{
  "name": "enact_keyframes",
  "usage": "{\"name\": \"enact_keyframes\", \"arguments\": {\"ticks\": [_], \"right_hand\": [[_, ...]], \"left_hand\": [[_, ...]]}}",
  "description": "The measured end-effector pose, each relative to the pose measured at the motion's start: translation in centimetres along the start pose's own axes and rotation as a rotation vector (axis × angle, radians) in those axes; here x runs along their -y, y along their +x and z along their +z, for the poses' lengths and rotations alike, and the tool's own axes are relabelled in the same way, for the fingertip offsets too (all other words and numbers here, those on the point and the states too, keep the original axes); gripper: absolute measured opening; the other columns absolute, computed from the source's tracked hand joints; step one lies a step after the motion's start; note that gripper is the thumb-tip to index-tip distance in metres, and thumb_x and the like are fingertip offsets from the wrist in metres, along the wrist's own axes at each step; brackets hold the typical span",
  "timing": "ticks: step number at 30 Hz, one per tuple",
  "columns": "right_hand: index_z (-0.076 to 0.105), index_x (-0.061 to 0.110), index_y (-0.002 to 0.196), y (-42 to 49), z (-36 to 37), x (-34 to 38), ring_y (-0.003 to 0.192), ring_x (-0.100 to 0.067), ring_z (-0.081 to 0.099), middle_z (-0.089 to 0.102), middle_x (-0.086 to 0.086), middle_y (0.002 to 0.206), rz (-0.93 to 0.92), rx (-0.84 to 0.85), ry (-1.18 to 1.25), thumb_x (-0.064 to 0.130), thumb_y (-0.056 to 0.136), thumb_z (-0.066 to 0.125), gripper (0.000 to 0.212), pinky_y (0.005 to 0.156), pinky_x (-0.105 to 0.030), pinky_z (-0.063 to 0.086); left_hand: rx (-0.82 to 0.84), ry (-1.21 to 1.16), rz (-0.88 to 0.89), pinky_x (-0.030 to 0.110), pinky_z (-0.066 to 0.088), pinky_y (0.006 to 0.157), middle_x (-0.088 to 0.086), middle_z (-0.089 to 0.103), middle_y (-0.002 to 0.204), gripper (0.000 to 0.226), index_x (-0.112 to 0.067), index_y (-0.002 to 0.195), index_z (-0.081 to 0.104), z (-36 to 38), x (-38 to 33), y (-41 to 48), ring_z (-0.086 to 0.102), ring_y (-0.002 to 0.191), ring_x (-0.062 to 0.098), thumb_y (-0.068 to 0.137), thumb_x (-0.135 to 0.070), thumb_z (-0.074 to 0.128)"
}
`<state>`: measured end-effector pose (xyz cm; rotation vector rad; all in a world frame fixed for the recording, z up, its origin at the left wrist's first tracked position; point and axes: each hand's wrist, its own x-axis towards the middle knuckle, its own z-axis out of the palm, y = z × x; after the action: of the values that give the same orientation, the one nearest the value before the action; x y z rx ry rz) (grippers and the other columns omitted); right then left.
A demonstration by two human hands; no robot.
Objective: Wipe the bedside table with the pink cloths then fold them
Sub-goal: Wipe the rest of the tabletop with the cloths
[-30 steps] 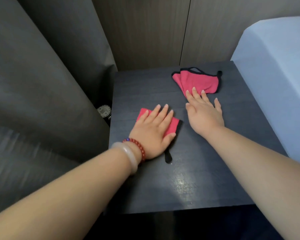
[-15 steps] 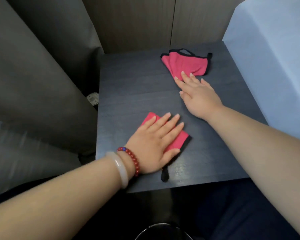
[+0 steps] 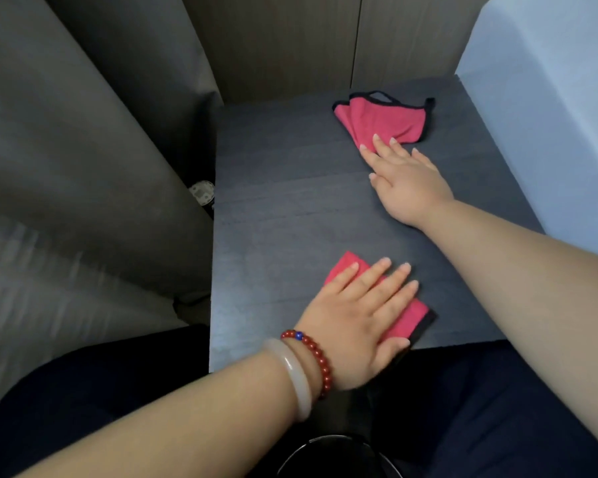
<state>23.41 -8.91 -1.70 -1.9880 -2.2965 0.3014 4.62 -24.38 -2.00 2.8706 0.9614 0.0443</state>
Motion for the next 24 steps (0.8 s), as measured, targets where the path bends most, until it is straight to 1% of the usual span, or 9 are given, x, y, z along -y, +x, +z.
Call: {"name": "enact_keyframes", "arguments": {"ticks": [3,6,9,10,15,18,19,21,24], "right_hand": [[0.013,0.03,0.152,0.0,0.0,0.0,0.148,-0.017,0.005,0.005,0.005,0.161,-0.01,0.005,0.004,0.029,0.101,0.027,0.052,0.119,-0.042,0.006],[0.012,0.031,0.152,0.0,0.1,-0.1,0.148,-0.016,0.004,0.004,0.006,0.161,-0.008,0.004,0.002,0.029,0.101,0.026,0.052,0.119,-0.041,0.005],[0.011,0.032,0.152,0.0,0.3,0.0,0.148,-0.017,0.005,0.004,0.006,0.161,0.002,-0.003,-0.013,0.03,0.101,0.025,0.053,0.119,-0.041,0.006],[0.011,0.032,0.152,0.0,0.3,-0.1,0.148,-0.016,0.005,0.004,0.007,0.161,0.006,-0.005,-0.014,0.03,0.101,0.024,0.053,0.119,-0.041,0.006],[0.011,0.031,0.152,0.1,0.2,0.0,0.148,-0.017,0.005,0.004,0.006,0.161,-0.002,-0.004,-0.029,0.03,0.101,0.025,0.053,0.118,-0.042,0.007],[0.011,0.031,0.152,0.1,0.3,-0.1,0.148,-0.017,0.005,0.004,0.006,0.161,-0.009,-0.001,-0.025,0.03,0.101,0.025,0.053,0.119,-0.042,0.007],[0.011,0.031,0.152,0.1,0.2,-0.1,0.148,-0.016,0.005,0.004,0.006,0.161,-0.008,0.0,-0.022,0.03,0.101,0.025,0.053,0.119,-0.042,0.007],[0.011,0.031,0.152,0.1,0.2,0.0,0.148,-0.016,0.004,0.004,0.006,0.161,-0.007,0.003,-0.021,0.03,0.101,0.025,0.053,0.119,-0.042,0.006],[0.01,0.032,0.152,0.1,0.3,0.0,0.148,-0.016,0.004,0.003,0.007,0.161,-0.007,-0.002,-0.03,0.03,0.101,0.024,0.053,0.119,-0.042,0.007]], "left_hand": [[0.017,0.029,-0.069,0.046,0.019,0.117,0.003,0.02,0.16,0.068,-0.02,0.152,0.026,-0.4,3.9,-2.5,0.016,0.147,0.023,0.095,-0.056,0.034],[0.066,0.09,-0.215,0.049,0.022,0.115,0.004,0.017,0.16,0.069,-0.018,0.153,0.023,-1.4,9.2,-5.6,0.013,0.148,0.024,0.097,-0.058,0.023],[0.06,0.096,-0.353,0.053,0.022,0.115,0.007,0.017,0.16,0.07,-0.016,0.153,0.023,-1.5,8.9,-5.6,0.012,0.148,0.027,0.096,-0.057,0.019],[0.045,0.081,-0.346,0.053,0.022,0.114,0.007,0.018,0.16,0.07,-0.016,0.152,0.024,-1.3,7.4,-4.9,0.012,0.148,0.028,0.095,-0.057,0.022],[0.027,0.006,-0.118,0.052,0.015,0.117,0.006,0.017,0.16,0.071,-0.018,0.152,0.024,-0.1,-0.7,-1.0,0.01,0.148,0.027,0.093,-0.055,0.035],[0.0,0.004,-0.104,0.05,0.019,0.116,0.005,0.023,0.159,0.069,-0.02,0.151,0.028,0.0,1.1,-0.8,0.019,0.146,0.027,0.093,-0.056,0.035],[-0.01,0.01,-0.16,0.051,0.022,0.115,0.006,0.025,0.158,0.069,-0.02,0.151,0.03,-0.1,3.1,-1.1,0.022,0.145,0.027,0.092,-0.057,0.034],[0.001,0.026,-0.376,0.053,0.022,0.115,0.007,0.021,0.159,0.073,-0.021,0.152,0.026,-1.0,8.4,-1.8,0.02,0.146,0.029,0.091,-0.061,0.023],[0.142,0.056,-0.656,0.051,0.005,0.118,0.004,-0.005,0.162,0.073,-0.033,0.153,-0.001,-2.1,13.0,-2.0,-0.004,0.148,0.026,0.089,-0.066,0.005]]}}
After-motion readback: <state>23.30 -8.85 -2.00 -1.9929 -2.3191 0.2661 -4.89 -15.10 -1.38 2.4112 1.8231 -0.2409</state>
